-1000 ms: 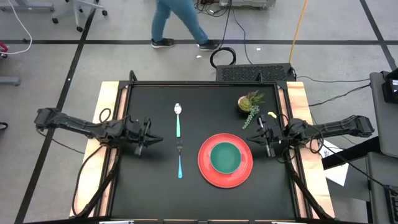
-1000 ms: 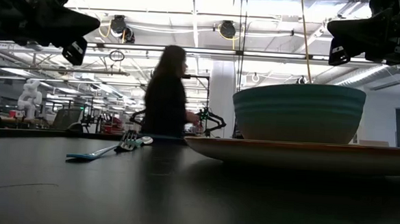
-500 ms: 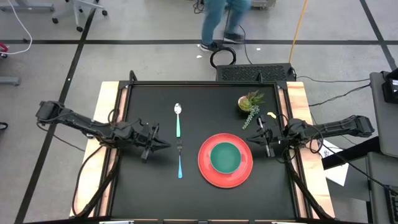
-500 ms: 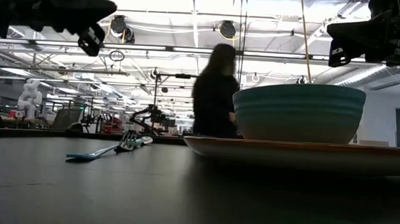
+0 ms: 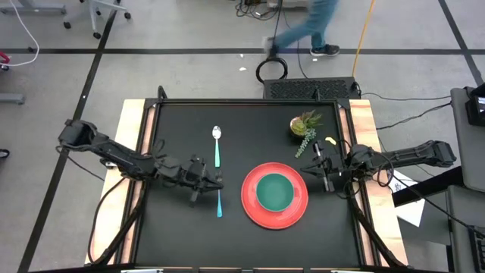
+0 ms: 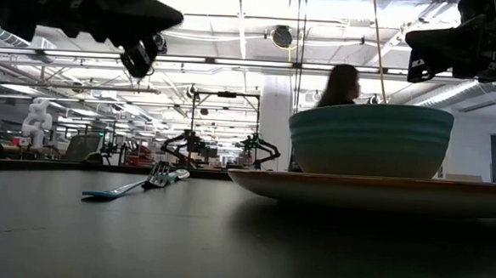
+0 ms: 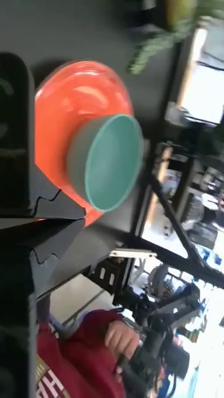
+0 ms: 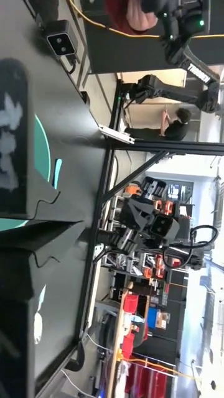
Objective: Set table place
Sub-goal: Put the blue fork to the left of the green bowl on the orange plate
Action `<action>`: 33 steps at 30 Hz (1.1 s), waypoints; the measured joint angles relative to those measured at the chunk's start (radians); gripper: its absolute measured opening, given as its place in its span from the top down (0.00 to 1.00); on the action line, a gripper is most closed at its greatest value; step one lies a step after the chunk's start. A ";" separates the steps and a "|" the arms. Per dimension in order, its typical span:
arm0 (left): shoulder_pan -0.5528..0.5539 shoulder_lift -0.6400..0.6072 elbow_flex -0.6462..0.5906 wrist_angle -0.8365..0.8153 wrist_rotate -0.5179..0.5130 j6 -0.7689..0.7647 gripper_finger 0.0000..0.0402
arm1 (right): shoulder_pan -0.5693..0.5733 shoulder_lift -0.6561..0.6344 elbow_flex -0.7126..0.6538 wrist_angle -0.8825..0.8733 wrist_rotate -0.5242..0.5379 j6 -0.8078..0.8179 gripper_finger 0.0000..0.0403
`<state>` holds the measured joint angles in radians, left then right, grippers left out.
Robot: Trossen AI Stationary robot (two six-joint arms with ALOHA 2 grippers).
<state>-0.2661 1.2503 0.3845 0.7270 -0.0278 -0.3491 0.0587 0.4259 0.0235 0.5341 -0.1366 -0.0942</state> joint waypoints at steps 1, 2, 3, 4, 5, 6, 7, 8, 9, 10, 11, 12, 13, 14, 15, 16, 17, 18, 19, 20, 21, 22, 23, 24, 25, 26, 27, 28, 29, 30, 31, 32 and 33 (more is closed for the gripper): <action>-0.002 0.020 0.005 -0.001 0.000 -0.015 0.98 | 0.000 0.000 0.000 -0.008 0.000 0.002 1.00; -0.005 0.038 0.006 -0.003 0.000 -0.020 0.98 | 0.000 0.000 0.000 -0.023 0.000 0.003 1.00; -0.010 0.054 0.006 -0.010 0.000 -0.014 0.98 | 0.000 0.000 0.000 -0.038 0.000 0.003 1.00; -0.013 0.067 0.006 -0.025 0.001 0.006 0.98 | 0.000 0.000 0.000 -0.055 0.000 0.003 1.00; -0.014 0.076 0.006 -0.049 0.003 0.032 0.98 | 0.000 0.000 0.000 -0.068 0.000 0.003 1.00; -0.014 0.079 0.006 -0.083 0.004 0.054 0.98 | 0.000 0.000 0.000 -0.077 0.000 0.003 1.00; -0.010 0.079 0.006 -0.120 0.006 0.075 0.98 | 0.000 0.000 0.000 -0.084 0.000 0.003 1.00; -0.002 0.079 0.006 -0.155 0.013 0.096 0.98 | 0.000 0.000 0.000 -0.091 0.000 0.003 1.00; 0.009 0.077 0.006 -0.187 0.026 0.110 0.98 | 0.000 0.000 0.000 -0.094 0.000 0.003 1.00; 0.020 0.070 0.006 -0.218 0.042 0.114 0.98 | 0.000 0.000 0.000 -0.093 0.000 0.003 1.00; 0.034 0.061 0.009 -0.245 0.062 0.116 0.98 | 0.000 0.000 0.000 -0.093 0.000 0.004 1.00; 0.049 0.057 0.023 -0.279 0.087 0.127 0.98 | 0.000 0.000 0.000 -0.093 0.000 0.004 1.00; 0.062 0.057 0.045 -0.316 0.117 0.145 0.98 | 0.000 0.000 0.000 -0.092 0.000 0.003 1.00; 0.072 0.056 0.069 -0.374 0.151 0.167 0.98 | 0.000 0.000 0.000 -0.091 0.000 0.003 1.00; 0.082 0.056 0.097 -0.447 0.185 0.198 0.98 | 0.000 0.000 0.000 -0.091 0.000 0.003 1.00; 0.090 0.057 0.135 -0.525 0.210 0.234 0.98 | 0.000 -0.001 0.000 -0.090 0.000 0.001 1.00; 0.097 0.057 0.177 -0.607 0.219 0.271 0.98 | 0.000 -0.002 0.000 -0.090 0.000 -0.002 1.00; 0.104 0.057 0.220 -0.684 0.218 0.308 0.98 | 0.000 -0.002 0.000 -0.088 0.000 -0.005 1.00; 0.111 0.059 0.264 -0.765 0.213 0.347 0.98 | 0.000 -0.002 0.000 -0.087 0.000 -0.011 1.00; 0.118 0.062 0.302 -0.836 0.207 0.387 0.98 | 0.000 -0.002 0.000 -0.085 0.000 -0.016 1.00; 0.124 0.065 0.336 -0.899 0.205 0.432 0.98 | 0.000 -0.002 0.000 -0.079 0.000 -0.017 1.00; 0.128 0.066 0.365 -0.945 0.202 0.480 0.98 | 0.000 -0.002 0.000 -0.073 0.000 -0.018 1.00; 0.132 0.065 0.388 -0.973 0.202 0.535 0.98 | 0.000 -0.002 0.000 -0.073 0.001 -0.019 1.00; 0.135 0.065 0.407 -0.980 0.203 0.595 0.98 | 0.000 -0.002 0.000 -0.073 0.001 -0.018 1.00; 0.137 0.064 0.419 -0.976 0.206 0.660 0.98 | 0.000 -0.002 0.000 -0.073 0.001 -0.013 1.00; 0.137 0.064 0.425 -0.975 0.214 0.729 0.98 | 0.000 -0.002 0.000 -0.074 0.001 -0.005 1.00; 0.137 0.064 0.427 -0.975 0.219 0.797 0.98 | 0.000 -0.002 0.000 -0.074 0.001 0.004 1.00; 0.137 0.065 0.427 -0.972 0.222 0.862 0.98 | 0.000 -0.002 0.000 -0.074 0.001 0.010 1.00; 0.137 0.065 0.427 -0.965 0.226 0.917 0.98 | 0.000 -0.002 0.000 -0.074 0.001 0.019 1.00; 0.137 0.065 0.427 -0.962 0.227 0.960 0.98 | 0.000 -0.002 0.000 -0.074 0.001 0.026 1.00; 0.137 0.069 0.427 -0.960 0.228 0.988 0.98 | 0.000 -0.002 0.000 -0.074 0.001 0.029 1.00; 0.137 0.074 0.427 -0.960 0.229 1.006 0.98 | 0.000 -0.002 0.000 -0.075 0.001 0.030 1.00; 0.137 0.083 0.427 -0.962 0.229 1.020 0.98 | 0.000 -0.002 0.000 -0.075 0.001 0.030 1.00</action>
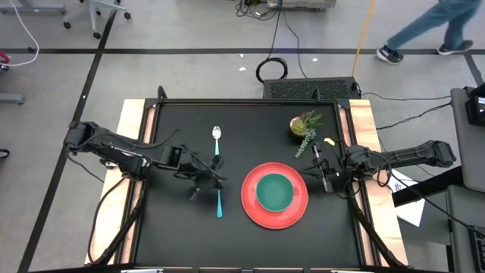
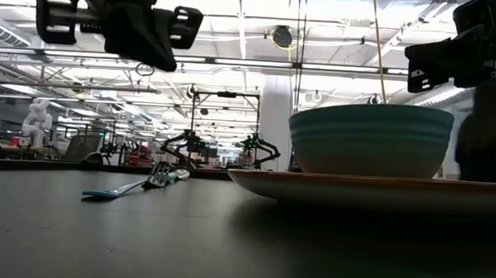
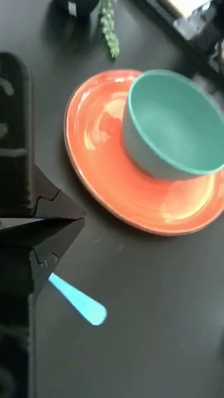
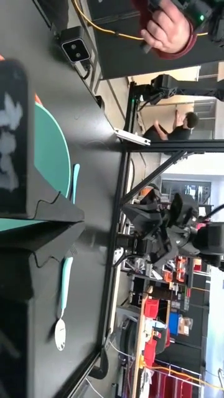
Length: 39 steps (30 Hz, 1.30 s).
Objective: Set table place
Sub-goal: Put the blue fork to the left of the green bowl on the orange plate
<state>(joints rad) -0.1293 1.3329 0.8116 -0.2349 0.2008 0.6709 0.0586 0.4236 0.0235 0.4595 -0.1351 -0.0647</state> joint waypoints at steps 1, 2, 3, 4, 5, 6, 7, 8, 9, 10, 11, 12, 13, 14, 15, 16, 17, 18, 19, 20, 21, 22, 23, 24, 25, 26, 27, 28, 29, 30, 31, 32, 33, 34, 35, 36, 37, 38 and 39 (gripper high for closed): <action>0.001 0.010 0.000 -0.001 0.000 0.015 0.98 | 0.000 0.000 0.000 0.000 0.000 0.000 1.00; 0.002 0.021 0.000 0.000 0.000 0.034 0.98 | 0.000 0.000 0.000 0.000 0.000 0.000 1.00; 0.002 0.034 0.000 0.002 0.000 0.057 0.98 | 0.000 0.000 0.000 0.000 0.000 0.000 1.00; 0.002 0.052 0.000 0.002 0.000 0.081 0.98 | 0.000 0.000 0.000 0.000 0.001 0.000 1.00; 0.002 0.075 0.000 0.002 0.000 0.105 0.98 | 0.000 0.000 0.000 0.000 0.001 0.000 1.00; 0.002 0.100 0.000 0.001 0.000 0.129 0.98 | 0.000 0.000 0.000 0.000 0.001 0.000 1.00; 0.002 0.125 0.000 -0.001 -0.006 0.155 0.98 | 0.000 0.000 0.000 0.000 0.001 0.000 1.00; 0.002 0.145 0.000 -0.001 -0.022 0.176 0.98 | 0.000 0.000 0.000 0.000 0.001 0.000 1.00; 0.000 0.163 0.000 -0.001 -0.035 0.189 0.98 | 0.000 0.000 0.000 0.000 0.001 0.000 1.00; -0.003 0.177 0.000 0.003 -0.045 0.195 0.98 | 0.000 0.000 0.000 0.000 0.001 0.000 1.00; -0.004 0.188 0.000 0.005 -0.054 0.196 0.98 | 0.000 0.000 0.000 0.000 0.002 0.000 1.00; -0.005 0.193 0.000 0.004 -0.066 0.195 0.97 | 0.000 0.000 0.000 -0.001 0.002 0.000 1.00; -0.006 0.196 0.000 0.005 -0.074 0.191 0.97 | 0.000 0.000 0.000 -0.001 0.002 0.000 1.00; -0.006 0.196 0.000 0.009 -0.081 0.189 0.97 | 0.000 0.000 0.000 -0.001 0.002 0.000 1.00; -0.006 0.196 0.000 0.012 -0.092 0.188 0.97 | 0.000 0.000 0.000 -0.001 0.002 0.000 1.00; -0.006 0.196 0.000 0.017 -0.099 0.188 0.97 | 0.000 0.000 0.000 -0.001 0.002 0.000 1.00; -0.006 0.196 0.000 0.029 -0.106 0.188 0.97 | 0.000 0.000 0.000 -0.001 0.002 0.000 1.00; -0.006 0.196 0.000 0.050 -0.116 0.186 0.97 | 0.000 0.000 0.000 -0.001 0.002 0.001 1.00; -0.006 0.196 0.000 0.074 -0.124 0.182 0.97 | 0.000 0.000 0.000 -0.001 0.003 0.001 1.00; -0.006 0.196 0.000 0.094 -0.130 0.172 0.97 | 0.000 0.000 0.000 -0.001 0.003 0.001 1.00; -0.008 0.196 0.000 0.112 -0.141 0.163 0.97 | 0.000 0.000 0.000 -0.001 0.003 0.001 1.00; -0.012 0.196 0.000 0.129 -0.156 0.158 0.97 | 0.000 0.000 0.000 -0.002 0.003 0.003 1.00; -0.017 0.196 0.000 0.146 -0.176 0.155 0.97 | 0.000 0.000 0.000 -0.002 0.003 0.006 1.00; -0.023 0.196 0.000 0.162 -0.194 0.147 0.97 | 0.000 0.000 0.000 -0.003 0.003 0.010 1.00; -0.027 0.194 0.000 0.171 -0.208 0.132 0.97 | 0.000 0.000 0.000 -0.003 0.003 0.014 1.00; -0.031 0.188 0.000 0.169 -0.216 0.119 0.97 | 0.000 0.000 0.000 -0.004 0.003 0.019 1.00; -0.033 0.185 0.000 0.169 -0.217 0.101 0.97 | 0.000 0.001 0.000 -0.007 0.003 0.025 1.00; -0.035 0.183 0.000 0.175 -0.217 0.083 0.97 | 0.000 0.000 0.000 -0.011 0.003 0.027 1.00; -0.035 0.183 0.000 0.173 -0.215 0.056 0.97 | 0.000 0.000 0.000 -0.019 0.003 0.028 1.00; -0.033 0.183 0.000 0.157 -0.203 0.025 0.97 | 0.000 0.001 0.000 -0.025 0.003 0.028 1.00; -0.030 0.183 0.000 0.140 -0.183 -0.006 0.97 | 0.000 0.002 0.000 -0.029 0.003 0.028 1.00; -0.026 0.184 0.000 0.131 -0.158 -0.034 0.97 | 0.000 0.002 0.000 -0.033 0.003 0.028 1.00; -0.023 0.184 0.000 0.122 -0.127 -0.049 0.97 | 0.000 0.003 0.000 -0.033 0.003 0.027 1.00; -0.022 0.183 0.000 0.104 -0.100 -0.060 0.97 | 0.000 0.003 0.000 -0.032 0.003 0.028 1.00; -0.022 0.183 0.000 0.086 -0.081 -0.072 0.97 | 0.000 0.003 0.000 -0.032 0.003 0.028 1.00; -0.022 0.184 0.000 0.073 -0.066 -0.081 0.95 | 0.000 0.003 0.000 -0.032 0.003 0.027 1.00; -0.022 0.184 0.000 0.066 -0.057 -0.083 0.94 | 0.000 0.003 0.000 -0.030 0.003 0.028 1.00; -0.022 0.184 0.000 0.065 -0.051 -0.084 0.92 | 0.000 0.003 0.000 -0.028 0.003 0.028 1.00; -0.023 0.184 0.000 0.065 -0.046 -0.086 0.89 | 0.000 0.003 0.000 -0.027 0.003 0.027 1.00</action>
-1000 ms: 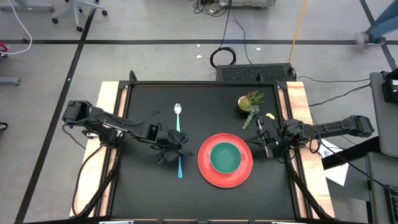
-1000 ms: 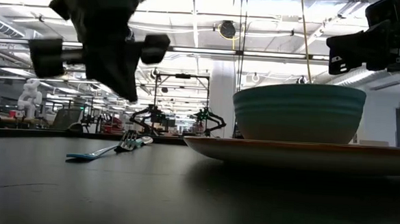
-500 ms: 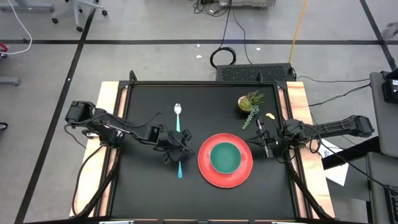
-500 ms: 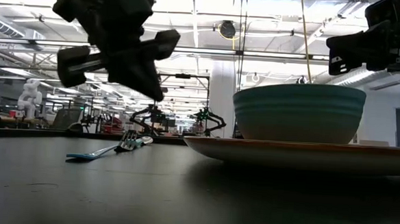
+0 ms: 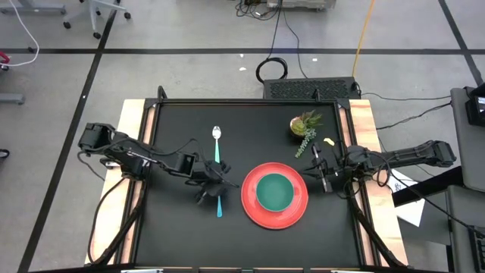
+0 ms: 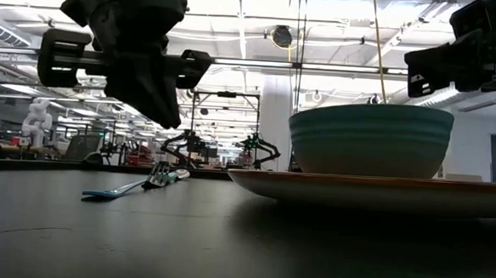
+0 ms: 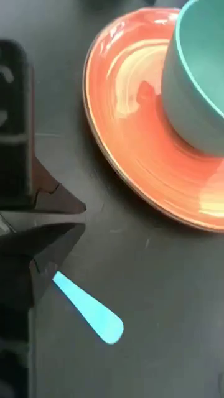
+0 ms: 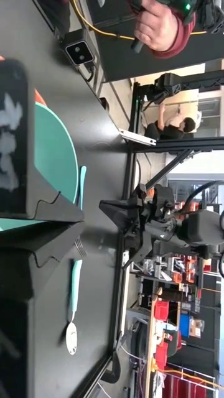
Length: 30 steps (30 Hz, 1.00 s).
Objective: Set table place
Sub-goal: Put the blue fork to the left of the green bowl on the orange plate
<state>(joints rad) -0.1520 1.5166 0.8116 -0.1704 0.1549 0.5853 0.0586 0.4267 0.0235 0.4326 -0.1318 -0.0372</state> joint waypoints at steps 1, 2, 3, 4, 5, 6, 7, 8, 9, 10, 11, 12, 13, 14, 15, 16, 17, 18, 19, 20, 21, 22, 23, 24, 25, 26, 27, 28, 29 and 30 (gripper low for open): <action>0.000 0.000 0.000 0.000 0.003 0.000 0.86 | 0.000 0.000 0.000 0.002 0.000 0.000 1.00; -0.001 0.000 0.000 -0.001 0.003 0.004 0.83 | 0.000 0.000 0.000 0.003 0.000 0.000 1.00; -0.002 0.000 0.000 -0.002 0.003 0.011 0.79 | 0.000 0.000 0.000 0.003 0.000 0.000 1.00; -0.004 0.000 0.000 -0.003 0.002 0.025 0.75 | 0.000 0.000 0.000 0.003 0.000 0.000 1.00; -0.005 0.000 0.000 -0.005 0.002 0.037 0.71 | 0.000 0.000 0.000 0.003 0.000 0.000 1.00; -0.006 0.000 0.000 -0.007 -0.001 0.045 0.66 | 0.000 0.000 0.000 0.003 0.000 0.000 1.00; -0.007 0.000 0.000 -0.007 -0.016 0.052 0.62 | 0.000 0.000 0.000 0.003 0.000 0.000 1.00; -0.007 0.000 0.000 -0.005 -0.029 0.065 0.57 | 0.000 0.000 0.000 0.004 0.000 0.000 1.00; -0.008 0.000 0.000 -0.005 -0.049 0.080 0.53 | 0.000 0.000 0.000 0.003 0.000 0.000 1.00; -0.011 0.000 0.000 -0.006 -0.077 0.097 0.49 | 0.000 0.000 0.000 0.003 0.000 0.000 1.00; -0.015 0.000 0.000 -0.008 -0.107 0.119 0.46 | 0.000 0.000 0.000 0.003 0.000 0.000 1.00; -0.019 0.000 0.000 -0.011 -0.131 0.148 0.43 | 0.000 0.000 0.000 0.003 0.000 0.000 1.00; -0.025 0.000 0.000 -0.017 -0.146 0.180 0.41 | 0.000 0.000 0.000 0.003 0.000 0.000 1.00; -0.030 0.000 0.000 -0.024 -0.157 0.205 0.40 | 0.000 0.000 0.000 0.003 0.000 0.000 1.00; -0.034 0.000 0.000 -0.031 -0.162 0.221 0.40 | 0.000 0.000 0.000 0.003 0.000 0.000 1.00; -0.038 0.000 0.000 -0.035 -0.164 0.228 0.40 | 0.000 0.000 0.000 0.003 0.000 0.000 1.00; -0.041 0.000 0.000 -0.036 -0.167 0.232 0.40 | 0.000 0.000 0.000 0.003 0.000 0.000 1.00; -0.042 0.000 0.000 -0.039 -0.177 0.238 0.40 | 0.000 0.000 0.000 0.003 0.000 0.000 1.00; -0.044 0.000 0.000 -0.048 -0.187 0.248 0.39 | 0.000 0.000 0.000 0.003 0.000 0.000 1.00; -0.047 0.000 0.000 -0.062 -0.200 0.262 0.39 | 0.000 0.000 0.000 0.003 0.000 0.000 1.00; -0.051 0.000 0.000 -0.076 -0.211 0.274 0.39 | 0.000 0.000 0.000 0.003 0.000 0.000 1.00; -0.053 0.000 0.000 -0.087 -0.218 0.279 0.39 | 0.000 0.000 0.000 0.003 0.000 0.000 1.00; -0.053 0.000 0.000 -0.097 -0.226 0.282 0.39 | 0.000 0.000 0.000 0.003 0.000 0.000 1.00; -0.054 0.000 0.000 -0.110 -0.230 0.282 0.39 | 0.000 0.000 0.000 0.003 0.000 0.000 1.00; -0.053 0.000 0.000 -0.125 -0.235 0.283 0.39 | 0.000 0.000 0.000 0.003 0.000 0.000 1.00; -0.053 0.003 0.000 -0.137 -0.241 0.288 0.39 | 0.000 0.000 0.000 0.003 0.000 0.000 1.00; -0.054 0.007 0.000 -0.142 -0.250 0.297 0.39 | 0.000 0.000 0.000 0.003 0.000 0.000 1.00; -0.057 0.009 0.000 -0.146 -0.261 0.306 0.39 | 0.000 0.000 0.000 0.003 0.000 0.000 1.00; -0.060 0.009 0.000 -0.150 -0.266 0.315 0.39 | 0.000 0.000 0.000 0.003 0.000 0.000 1.00; -0.063 0.009 0.000 -0.150 -0.267 0.322 0.39 | 0.000 0.000 0.000 0.003 0.000 0.000 1.00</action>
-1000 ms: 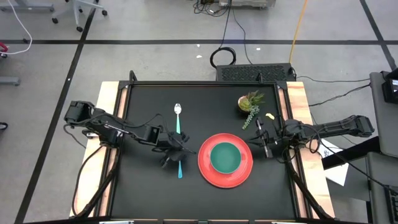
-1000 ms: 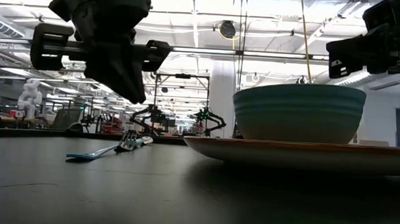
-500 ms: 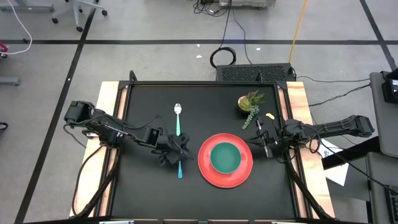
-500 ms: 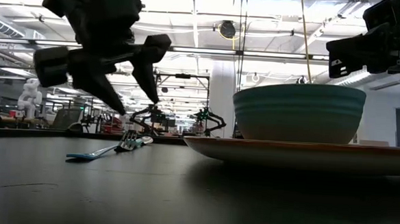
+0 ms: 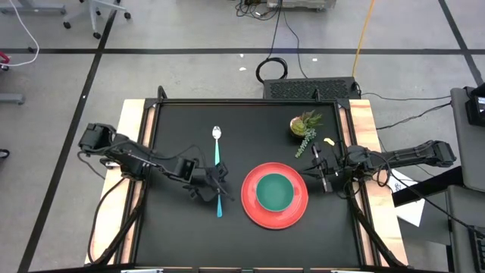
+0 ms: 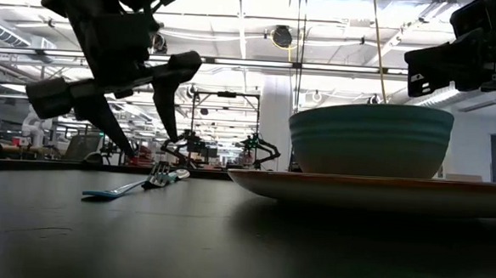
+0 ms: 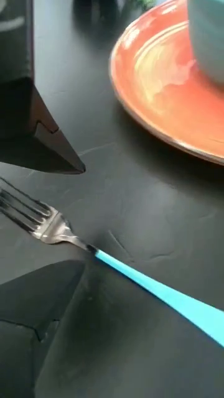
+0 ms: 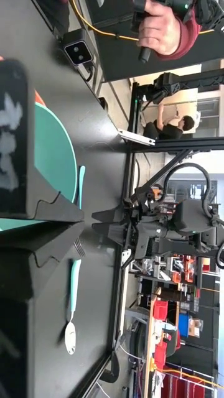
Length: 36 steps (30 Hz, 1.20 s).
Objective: Set table place
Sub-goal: Put the blue fork to the left of the green bowl on the orange plate
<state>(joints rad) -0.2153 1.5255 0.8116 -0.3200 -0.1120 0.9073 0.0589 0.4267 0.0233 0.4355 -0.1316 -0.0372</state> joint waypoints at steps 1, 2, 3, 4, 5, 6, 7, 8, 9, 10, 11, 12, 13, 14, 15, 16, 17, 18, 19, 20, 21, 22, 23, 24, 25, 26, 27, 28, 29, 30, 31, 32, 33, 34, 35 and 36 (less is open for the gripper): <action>-0.002 0.000 0.000 0.005 0.000 0.001 0.39 | 0.000 0.000 0.000 0.000 0.000 0.000 1.00; -0.003 0.000 0.000 0.010 0.000 -0.005 0.39 | 0.000 0.000 0.000 0.000 0.000 0.000 1.00; -0.002 0.000 0.000 0.018 -0.005 -0.030 0.39 | 0.000 0.000 0.000 0.000 0.000 0.003 1.00; -0.002 0.000 0.000 0.034 -0.019 -0.068 0.39 | 0.000 0.000 0.000 0.000 0.000 0.007 1.00; -0.001 0.000 0.000 0.054 -0.035 -0.106 0.39 | 0.000 0.000 0.000 0.000 0.000 0.011 1.00; -0.001 0.000 0.000 0.066 -0.050 -0.147 0.39 | 0.000 0.000 0.000 0.000 0.000 0.015 1.00; -0.001 -0.001 0.000 0.070 -0.057 -0.202 0.39 | 0.000 0.000 0.000 0.000 0.000 0.018 1.00; -0.001 -0.001 0.000 0.076 -0.058 -0.272 0.39 | 0.000 0.000 0.000 0.000 0.000 0.018 1.00; -0.001 -0.001 0.000 0.090 -0.058 -0.347 0.39 | 0.000 0.000 0.000 0.000 0.000 0.018 1.00; -0.002 -0.001 0.000 0.105 -0.057 -0.417 0.39 | 0.000 0.000 0.000 0.000 0.000 0.018 1.00; -0.002 -0.001 0.000 0.115 -0.053 -0.486 0.39 | 0.000 0.000 0.000 0.000 0.000 0.018 1.00; -0.002 -0.001 0.000 0.122 -0.042 -0.556 0.39 | 0.000 0.000 0.000 -0.001 0.000 0.018 1.00; -0.002 -0.001 0.000 0.131 -0.031 -0.628 0.39 | 0.000 0.000 0.000 -0.001 0.000 0.018 1.00; -0.002 -0.001 0.000 0.144 -0.017 -0.702 0.39 | 0.000 0.000 0.000 -0.001 0.000 0.019 1.00; -0.001 -0.001 0.000 0.159 0.002 -0.780 0.39 | 0.000 0.000 0.000 -0.002 0.000 0.022 1.00; -0.001 -0.001 0.000 0.172 0.029 -0.863 0.39 | 0.000 0.000 0.000 -0.002 0.000 0.026 1.00; -0.001 -0.001 0.000 0.184 0.053 -0.947 0.39 | 0.000 0.000 0.000 -0.002 0.000 0.026 1.00; -0.001 -0.001 0.000 0.195 0.079 -1.029 0.39 | 0.000 0.000 0.000 -0.002 0.000 0.026 1.00; -0.001 -0.001 0.000 0.212 0.102 -1.111 0.39 | 0.000 0.000 0.000 -0.003 0.000 0.026 1.00; -0.001 -0.001 0.000 0.229 0.121 -1.196 0.39 | 0.000 0.000 0.000 -0.003 0.000 0.026 1.00; -0.002 -0.001 0.000 0.246 0.138 -1.274 0.39 | 0.000 0.000 0.000 -0.002 0.000 0.031 1.00; -0.002 -0.001 0.000 0.262 0.148 -1.347 0.39 | 0.000 0.000 0.000 -0.001 0.000 0.036 1.00; -0.003 -0.001 0.000 0.275 0.149 -1.419 0.39 | 0.000 0.000 0.000 -0.001 0.000 0.042 1.00; -0.003 -0.001 0.000 0.286 0.149 -1.497 0.39 | 0.000 0.000 0.000 -0.001 0.000 0.051 1.00; -0.006 -0.001 0.000 0.299 0.149 -1.575 0.39 | 0.000 0.000 0.000 -0.001 0.000 0.059 1.00; -0.009 -0.001 0.000 0.314 0.147 -1.643 0.39 | 0.000 0.000 0.000 -0.001 0.000 0.068 1.00; -0.012 -0.001 0.000 0.326 0.140 -1.702 0.39 | 0.000 0.000 0.000 -0.002 0.000 0.079 1.00; -0.018 -0.001 0.000 0.335 0.127 -1.752 0.39 | 0.000 0.000 0.000 -0.002 0.000 0.086 1.00; -0.027 -0.001 0.000 0.340 0.109 -1.796 0.39 | 0.000 0.000 0.000 -0.005 0.000 0.093 1.00; -0.035 -0.001 0.000 0.338 0.090 -1.837 0.39 | 0.000 0.000 0.000 -0.008 0.000 0.098 1.00; -0.045 -0.001 0.000 0.337 0.069 -1.875 0.39 | 0.000 0.000 0.000 -0.008 0.000 0.101 1.00; -0.055 -0.001 0.000 0.338 0.047 -1.907 0.39 | 0.000 0.000 0.000 -0.008 0.000 0.100 1.00; -0.065 -0.001 0.000 0.339 0.021 -1.942 0.39 | 0.000 0.000 0.000 -0.007 0.000 0.100 1.00; -0.072 -0.001 0.000 0.339 0.002 -1.978 0.39 | 0.000 0.000 0.000 -0.006 0.000 0.100 1.00; -0.079 -0.001 0.000 0.339 -0.012 -2.014 0.39 | 0.000 0.000 0.000 -0.006 0.000 0.100 1.00; -0.086 -0.001 0.000 0.341 -0.020 -2.044 0.39 | 0.000 0.000 0.000 -0.006 0.000 0.099 1.00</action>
<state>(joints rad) -0.3011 1.5249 0.8112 0.0209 -0.1322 -1.1364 0.0588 0.4267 0.0231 0.4293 -0.1318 0.0614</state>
